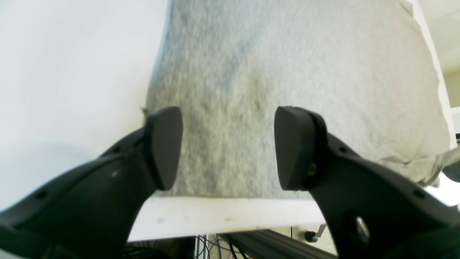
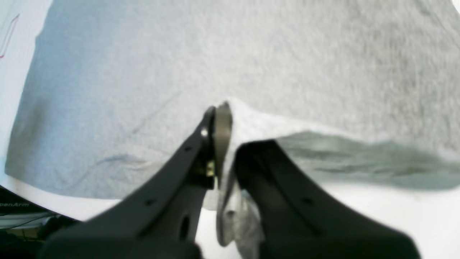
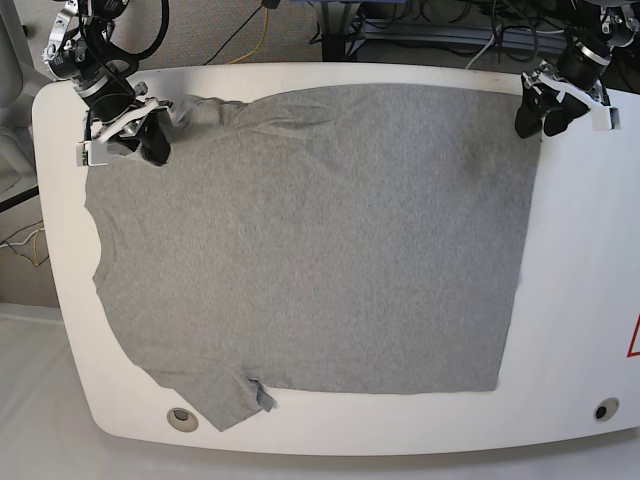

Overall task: Fold the T-shirt properly
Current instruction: 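Pull the gripped shoulders apart and toward the robot to flatten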

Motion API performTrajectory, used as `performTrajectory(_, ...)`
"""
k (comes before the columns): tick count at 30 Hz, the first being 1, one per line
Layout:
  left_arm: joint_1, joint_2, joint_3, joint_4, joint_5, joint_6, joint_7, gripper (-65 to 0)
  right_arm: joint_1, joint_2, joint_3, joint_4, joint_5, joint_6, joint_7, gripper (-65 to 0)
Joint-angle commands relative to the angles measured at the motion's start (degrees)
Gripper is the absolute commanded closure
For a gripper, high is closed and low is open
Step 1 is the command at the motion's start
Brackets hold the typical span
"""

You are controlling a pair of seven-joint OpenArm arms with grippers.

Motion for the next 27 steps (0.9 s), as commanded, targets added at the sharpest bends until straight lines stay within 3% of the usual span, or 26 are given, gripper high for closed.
performTrajectory(1, 0.6, 0.0, -0.5, 0.9, -0.9, -1.1, -0.5, -35.7, -0.7, 0.7, 0.7, 0.9, 0.9, 0.1, 1.1, 0.0)
performTrajectory(14, 0.5, 0.4, 0.9, 0.9, 6.7, -0.4, -0.4, -37.7, -0.6, 0.7, 0.7, 1.1, 0.9, 0.4, 1.7, 0.0)
performTrajectory(22, 0.0, 0.3, 2.2, -1.2, 8.9, 4.7, 0.0, -37.7, -0.7, 0.7, 0.5, 1.2, 1.0, 0.4, 1.5, 0.0)
performTrajectory(27, 0.0, 0.2, 2.2, -1.5, 8.9, 5.1, 0.0, -37.9, -0.6, 0.6, 0.5, 1.3, 1.0, 0.4, 1.5, 0.0)
